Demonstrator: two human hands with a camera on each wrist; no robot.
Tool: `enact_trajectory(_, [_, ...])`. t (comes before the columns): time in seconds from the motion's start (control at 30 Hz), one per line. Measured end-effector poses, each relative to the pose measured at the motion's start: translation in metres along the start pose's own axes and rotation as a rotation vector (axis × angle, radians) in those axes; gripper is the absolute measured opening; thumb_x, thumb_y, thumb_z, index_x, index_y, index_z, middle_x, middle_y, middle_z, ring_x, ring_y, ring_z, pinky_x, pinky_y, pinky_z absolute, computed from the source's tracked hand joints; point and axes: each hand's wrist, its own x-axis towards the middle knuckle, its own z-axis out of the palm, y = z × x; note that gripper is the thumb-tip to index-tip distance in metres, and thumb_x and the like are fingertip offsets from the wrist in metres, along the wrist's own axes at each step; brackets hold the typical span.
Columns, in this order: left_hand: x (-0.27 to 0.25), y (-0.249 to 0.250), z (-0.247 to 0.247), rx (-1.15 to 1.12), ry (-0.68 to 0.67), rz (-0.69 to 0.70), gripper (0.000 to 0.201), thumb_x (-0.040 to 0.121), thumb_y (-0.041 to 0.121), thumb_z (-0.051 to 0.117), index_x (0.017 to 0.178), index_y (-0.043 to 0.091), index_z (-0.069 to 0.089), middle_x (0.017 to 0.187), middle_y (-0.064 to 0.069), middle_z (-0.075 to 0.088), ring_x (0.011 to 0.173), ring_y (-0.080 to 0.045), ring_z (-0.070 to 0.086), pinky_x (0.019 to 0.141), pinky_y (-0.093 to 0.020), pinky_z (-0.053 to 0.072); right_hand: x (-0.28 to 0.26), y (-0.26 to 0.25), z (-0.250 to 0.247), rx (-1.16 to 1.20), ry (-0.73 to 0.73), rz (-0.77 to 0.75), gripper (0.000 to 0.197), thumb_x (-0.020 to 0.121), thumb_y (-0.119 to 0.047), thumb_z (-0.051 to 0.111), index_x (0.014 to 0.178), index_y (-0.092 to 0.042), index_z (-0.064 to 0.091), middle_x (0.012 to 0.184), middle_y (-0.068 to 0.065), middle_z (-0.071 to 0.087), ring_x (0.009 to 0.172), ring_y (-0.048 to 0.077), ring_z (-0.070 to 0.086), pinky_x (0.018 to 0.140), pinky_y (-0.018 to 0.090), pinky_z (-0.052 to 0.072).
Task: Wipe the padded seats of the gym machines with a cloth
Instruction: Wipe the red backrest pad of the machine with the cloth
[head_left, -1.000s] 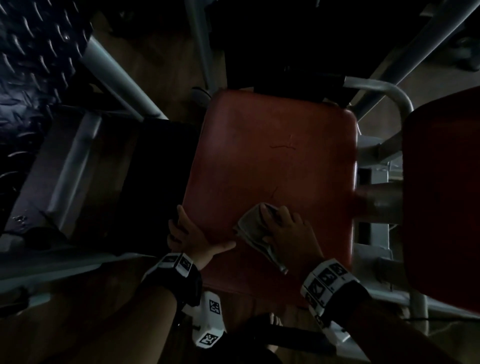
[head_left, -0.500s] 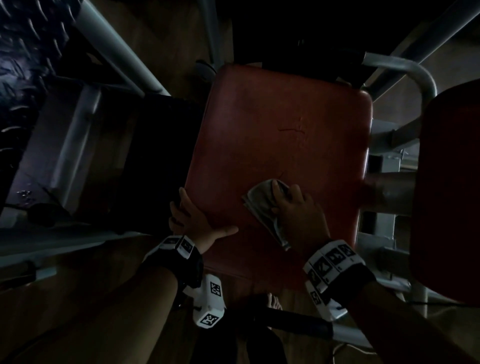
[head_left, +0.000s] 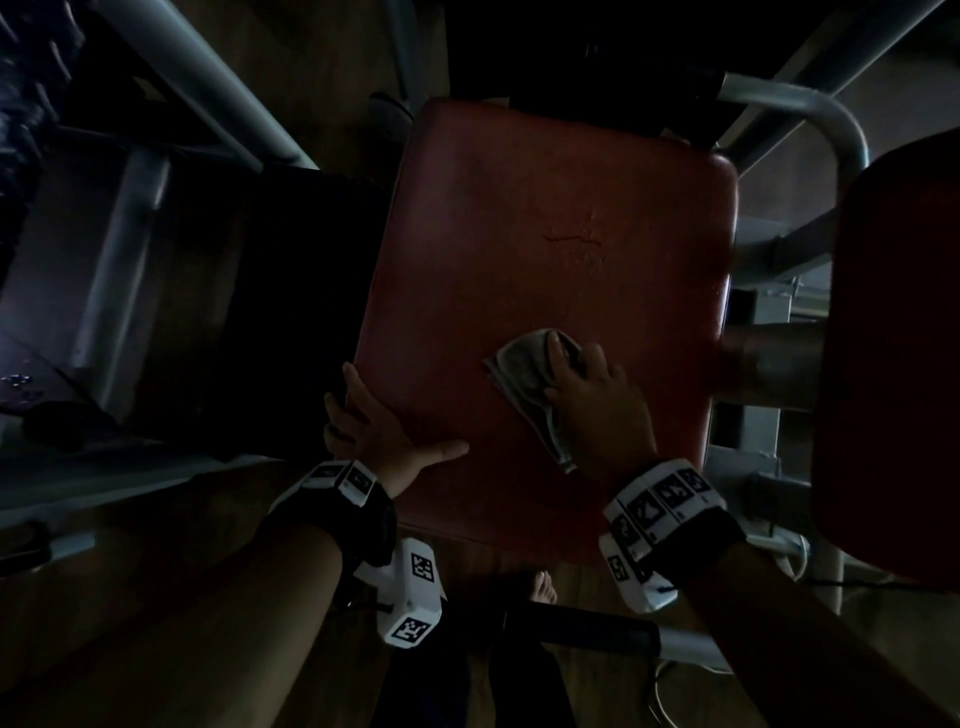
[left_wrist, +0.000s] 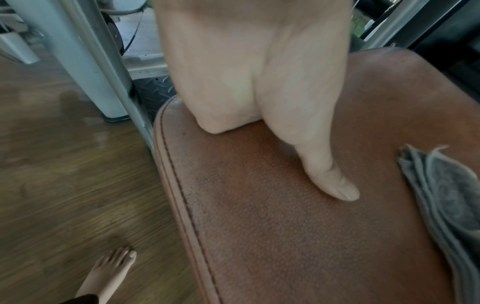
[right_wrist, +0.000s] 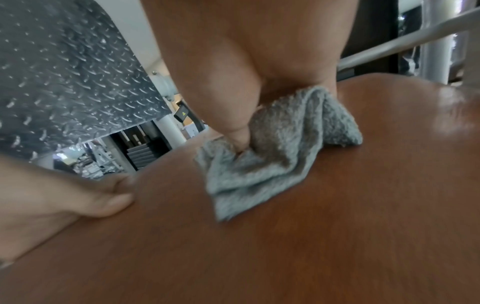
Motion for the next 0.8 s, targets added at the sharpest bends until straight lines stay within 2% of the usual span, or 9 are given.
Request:
enact_trajectory(0.13, [0.001, 0.0, 0.0, -0.001, 0.005, 0.0, 0.161, 0.037, 0.068, 0.085, 0.14, 0.039, -0.035, 0.158, -0.013, -0.02, 0.143, -0.049, 0.0, 0.111, -0.067, 0.016, -0.016, -0.003, 0.008, 0.016, 0.009, 0.001, 0.056, 0.094, -0.034, 0.042, 0.147, -0.016, 0.035, 0.124, 0.016, 0.051, 0.085, 0.032, 0.057, 0.063, 0.038, 0.05])
enact_trajectory(0.3, [0.002, -0.001, 0.0, -0.005, -0.007, 0.006, 0.162, 0.036, 0.069, 0.085, 0.139, 0.04, -0.036, 0.157, -0.013, -0.021, 0.143, -0.049, -0.001, 0.111, -0.067, 0.016, -0.006, 0.002, 0.003, 0.018, -0.003, 0.005, 0.058, 0.094, -0.038, 0.035, 0.149, -0.018, 0.032, 0.127, 0.015, 0.049, 0.089, 0.032, 0.057, 0.068, 0.04, 0.05])
enact_trajectory(0.4, [0.001, -0.001, 0.0, -0.015, -0.009, 0.007, 0.162, 0.034, 0.07, 0.085, 0.138, 0.041, -0.037, 0.157, -0.012, -0.022, 0.143, -0.049, -0.002, 0.111, -0.067, 0.015, 0.009, 0.004, -0.001, 0.027, -0.008, 0.056, 0.058, 0.097, -0.039, 0.039, 0.151, -0.021, 0.025, 0.131, 0.013, 0.044, 0.097, 0.03, 0.054, 0.074, 0.04, 0.051])
enact_trajectory(0.57, [0.0, 0.0, 0.0, -0.015, 0.001, 0.005, 0.163, 0.034, 0.069, 0.085, 0.139, 0.04, -0.035, 0.157, -0.013, -0.021, 0.143, -0.049, -0.001, 0.111, -0.067, 0.016, 0.001, -0.004, -0.001, 0.084, 0.013, 0.093, 0.061, 0.096, -0.035, 0.043, 0.151, -0.019, 0.024, 0.131, 0.013, 0.044, 0.099, 0.029, 0.053, 0.078, 0.041, 0.051])
enact_trajectory(0.7, [0.001, -0.001, 0.001, -0.026, 0.009, 0.009, 0.162, 0.034, 0.068, 0.086, 0.14, 0.041, -0.034, 0.158, -0.011, -0.02, 0.144, -0.047, -0.001, 0.111, -0.067, 0.016, -0.028, -0.012, 0.003, 0.014, 0.052, 0.132, 0.065, 0.092, -0.045, 0.044, 0.15, -0.023, 0.026, 0.138, 0.013, 0.039, 0.111, 0.033, 0.047, 0.082, 0.05, 0.048])
enact_trajectory(0.8, [0.002, -0.001, 0.001, -0.023, 0.015, 0.011, 0.162, 0.034, 0.068, 0.086, 0.139, 0.042, -0.034, 0.158, -0.011, -0.02, 0.143, -0.047, 0.0, 0.111, -0.068, 0.017, -0.035, -0.024, 0.009, 0.01, 0.028, 0.201, 0.074, 0.089, -0.057, 0.041, 0.151, -0.019, 0.024, 0.149, 0.017, 0.028, 0.133, 0.042, 0.032, 0.094, 0.061, 0.039])
